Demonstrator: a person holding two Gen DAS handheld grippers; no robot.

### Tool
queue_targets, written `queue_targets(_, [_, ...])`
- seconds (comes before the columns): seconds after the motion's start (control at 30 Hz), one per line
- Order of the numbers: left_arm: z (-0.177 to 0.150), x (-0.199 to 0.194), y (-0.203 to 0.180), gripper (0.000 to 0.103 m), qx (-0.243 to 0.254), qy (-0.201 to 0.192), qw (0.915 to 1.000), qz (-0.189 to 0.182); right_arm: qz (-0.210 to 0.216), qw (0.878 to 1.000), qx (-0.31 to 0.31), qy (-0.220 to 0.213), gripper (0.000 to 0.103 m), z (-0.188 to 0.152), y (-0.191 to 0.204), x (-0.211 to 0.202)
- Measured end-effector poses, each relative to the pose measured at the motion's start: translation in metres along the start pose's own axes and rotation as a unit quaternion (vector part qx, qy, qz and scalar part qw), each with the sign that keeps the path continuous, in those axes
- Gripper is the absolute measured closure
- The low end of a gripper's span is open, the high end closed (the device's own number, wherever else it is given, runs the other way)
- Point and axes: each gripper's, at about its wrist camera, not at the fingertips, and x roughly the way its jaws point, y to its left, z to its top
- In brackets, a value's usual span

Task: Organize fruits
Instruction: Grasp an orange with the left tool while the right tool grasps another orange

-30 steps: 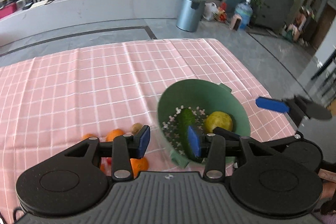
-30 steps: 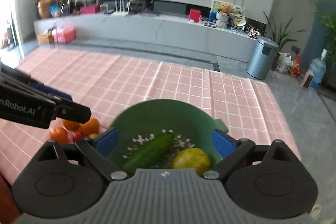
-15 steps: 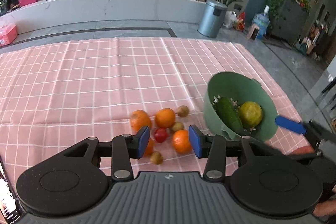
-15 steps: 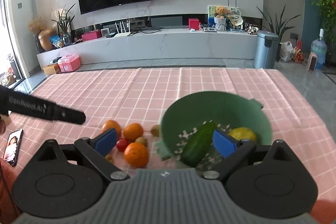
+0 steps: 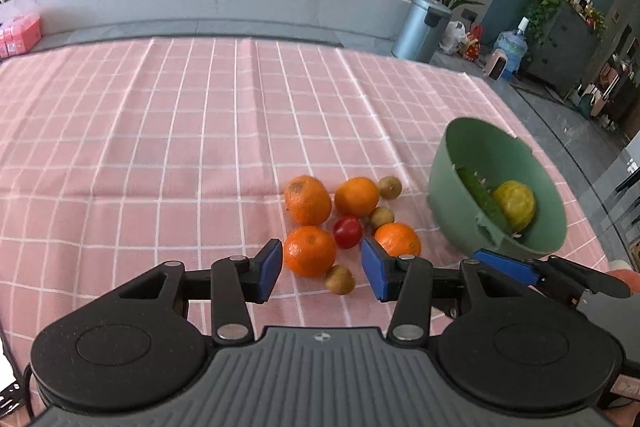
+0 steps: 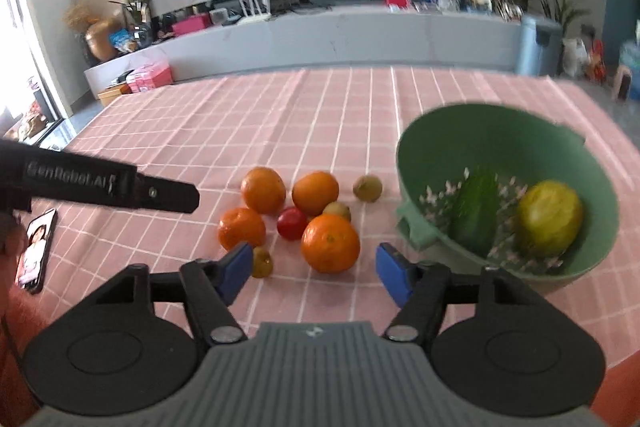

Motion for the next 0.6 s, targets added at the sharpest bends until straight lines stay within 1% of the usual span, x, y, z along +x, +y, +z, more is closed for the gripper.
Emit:
queue_targets(0.17, [-0.002, 0.022, 0.011, 0.049, -0.025, 0.014, 0.9996, -0.003, -0.016, 0.999, 0.039, 0.011, 0.047, 0.000, -0.008, 0.024])
queue_targets(0.27, [-0.002, 0.034, 0.011, 0.049, -0.025, 0.025, 0.9994, -0.004, -0.017, 0.998, 0.061, 0.019, 0.047, 0.000, -0.011, 0.036])
queue_targets(0.37, [-0.004, 0.043, 0.010, 0.049, -0.022, 0.030, 0.9993, 0.002, -0.018, 0.997, 0.066, 0.023, 0.047, -0.001, -0.012, 0.043])
queue_targets(0.47, [-0.005, 0.051, 0.014, 0.048, -0.033, 0.036, 0.9988, 0.001, -0.026, 0.997, 0.066, 0.023, 0.047, -0.002, -0.015, 0.049])
queue_targets(0.6, [-0.005, 0.058, 0.018, 0.048, -0.045, 0.038, 0.9983, -0.006, -0.023, 0.996, 0.078, 0.023, 0.047, -0.003, -0.020, 0.055])
